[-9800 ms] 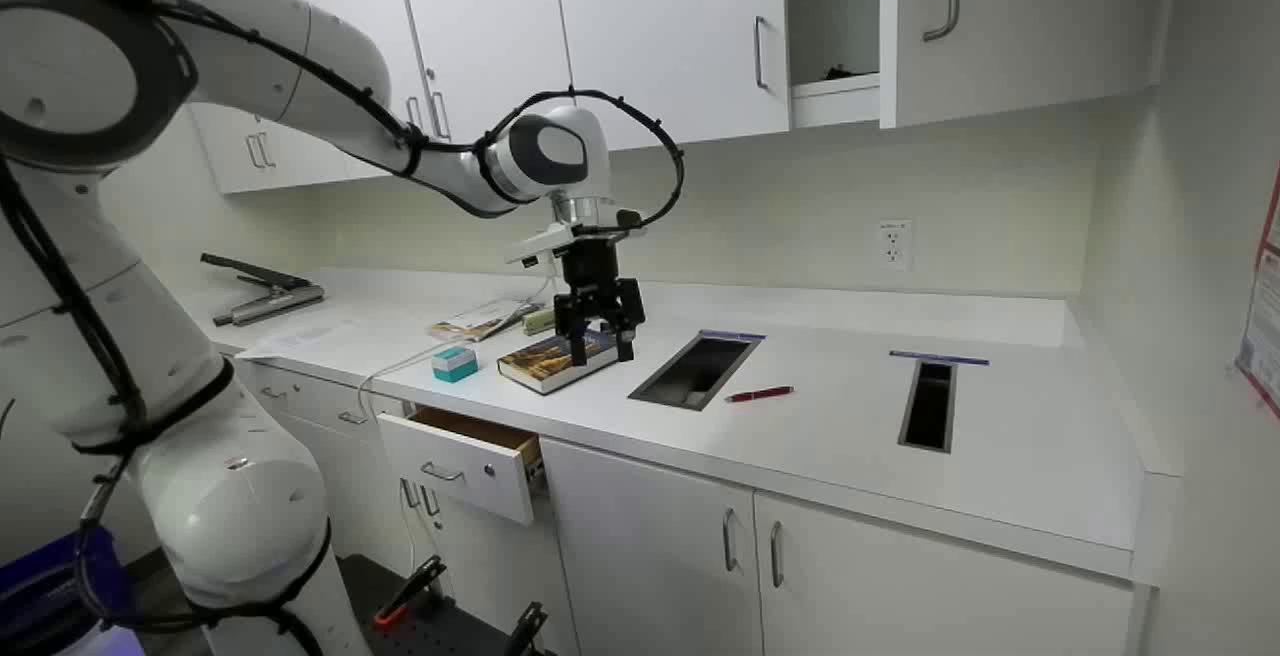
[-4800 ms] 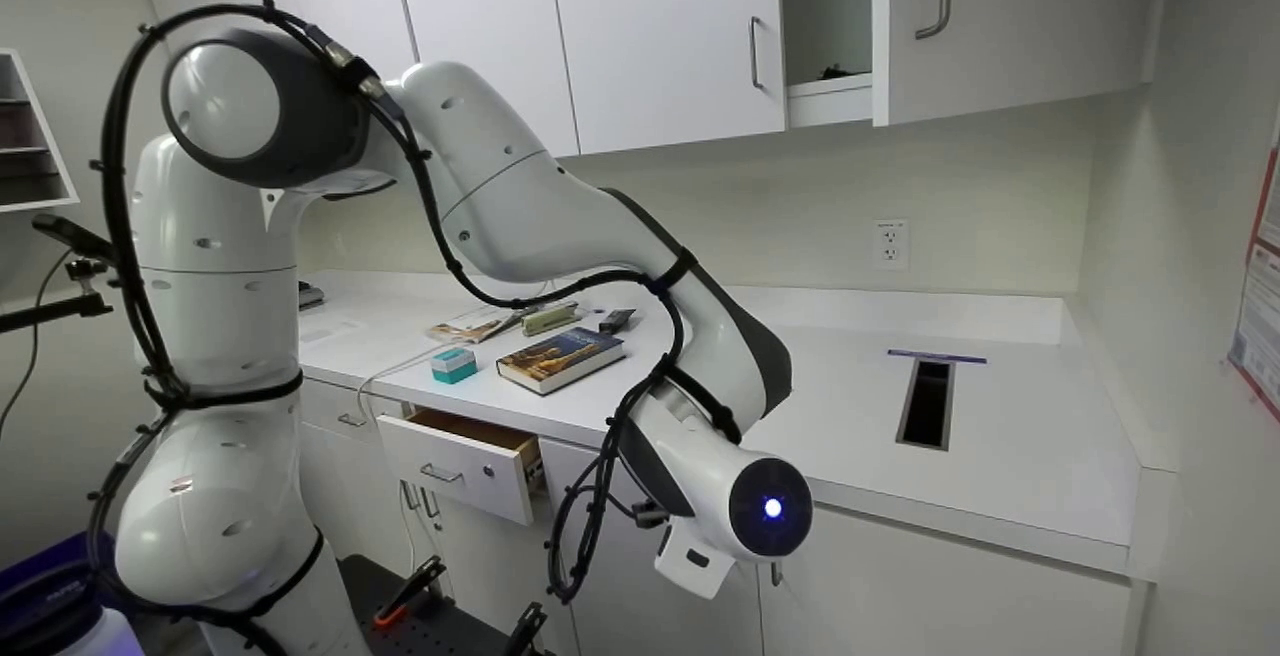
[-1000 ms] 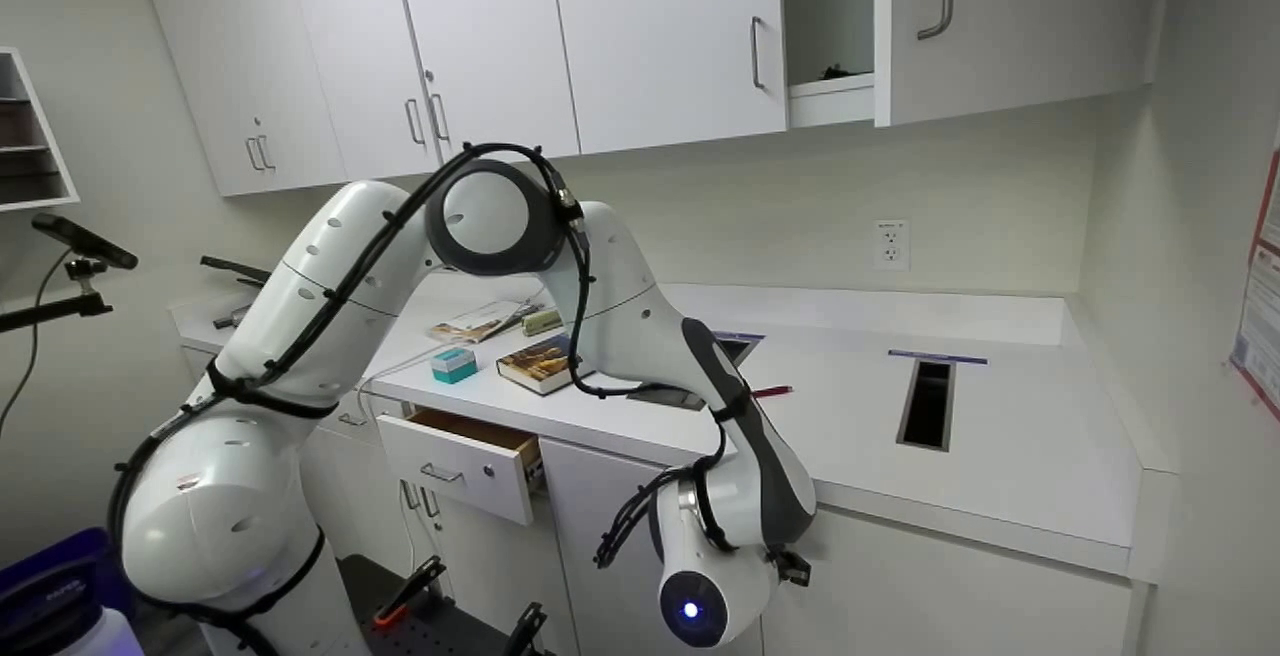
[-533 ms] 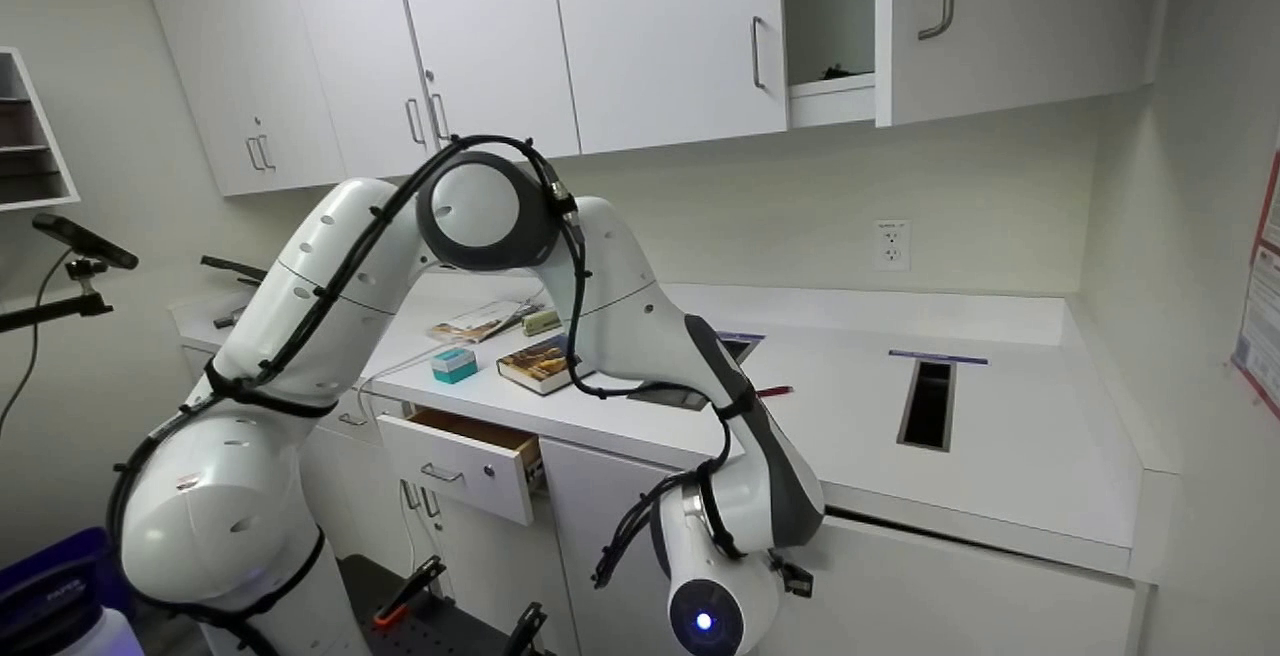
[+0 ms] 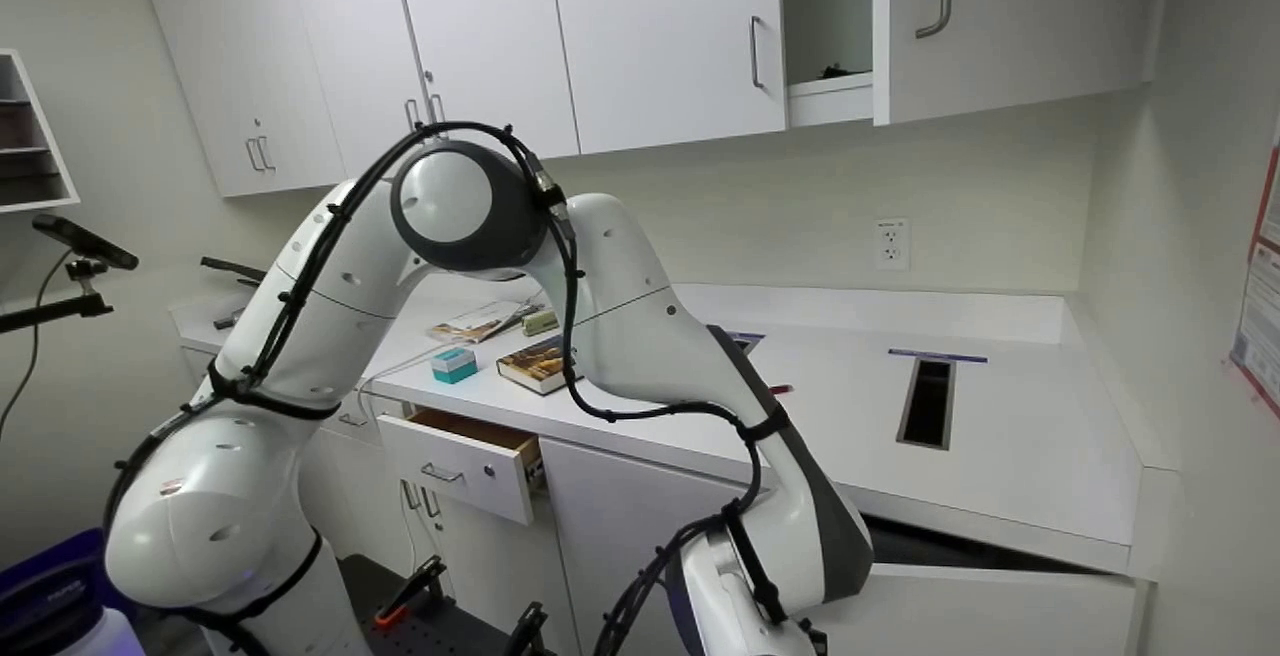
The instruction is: Open the rightmost lower cabinet door
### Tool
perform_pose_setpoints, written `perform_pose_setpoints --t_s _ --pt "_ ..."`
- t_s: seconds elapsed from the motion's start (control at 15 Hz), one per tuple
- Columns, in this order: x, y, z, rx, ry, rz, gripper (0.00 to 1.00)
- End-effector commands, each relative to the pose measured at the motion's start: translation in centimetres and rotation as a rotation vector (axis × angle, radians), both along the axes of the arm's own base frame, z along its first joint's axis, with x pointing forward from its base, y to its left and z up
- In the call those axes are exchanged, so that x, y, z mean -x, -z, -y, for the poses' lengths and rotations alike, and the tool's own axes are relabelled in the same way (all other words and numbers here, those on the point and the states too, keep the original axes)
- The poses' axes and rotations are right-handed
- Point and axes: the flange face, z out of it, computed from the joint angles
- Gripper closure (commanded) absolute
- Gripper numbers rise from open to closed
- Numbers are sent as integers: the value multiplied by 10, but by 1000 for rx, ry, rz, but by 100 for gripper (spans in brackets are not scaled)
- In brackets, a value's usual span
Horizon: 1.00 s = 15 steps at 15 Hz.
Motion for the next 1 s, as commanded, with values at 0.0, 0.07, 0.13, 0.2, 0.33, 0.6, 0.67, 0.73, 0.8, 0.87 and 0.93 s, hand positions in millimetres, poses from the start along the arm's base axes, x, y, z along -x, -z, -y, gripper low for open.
perform_pose_setpoints --t_s 0.0,0.07,0.13,0.2,0.33,0.6,0.67,0.73,0.8,0.87,0.93 --pt "33 -18 49 43 -62 -43 98" --pt "39 -20 55 47 -82 -53 98" --pt "44 -21 61 47 -98 -61 98" --pt "49 -22 65 50 -110 -71 98" --pt "58 -26 72 49 -122 -85 66" --pt "86 -50 90 75 -96 -110 43" --pt "93 -58 94 87 -89 -116 36" --pt "103 -70 100 114 -79 -131 28" --pt "112 -80 106 131 -72 -148 19" --pt "121 -92 110 166 -58 -165 12" --pt "129 -105 114 203 -47 -178 4"
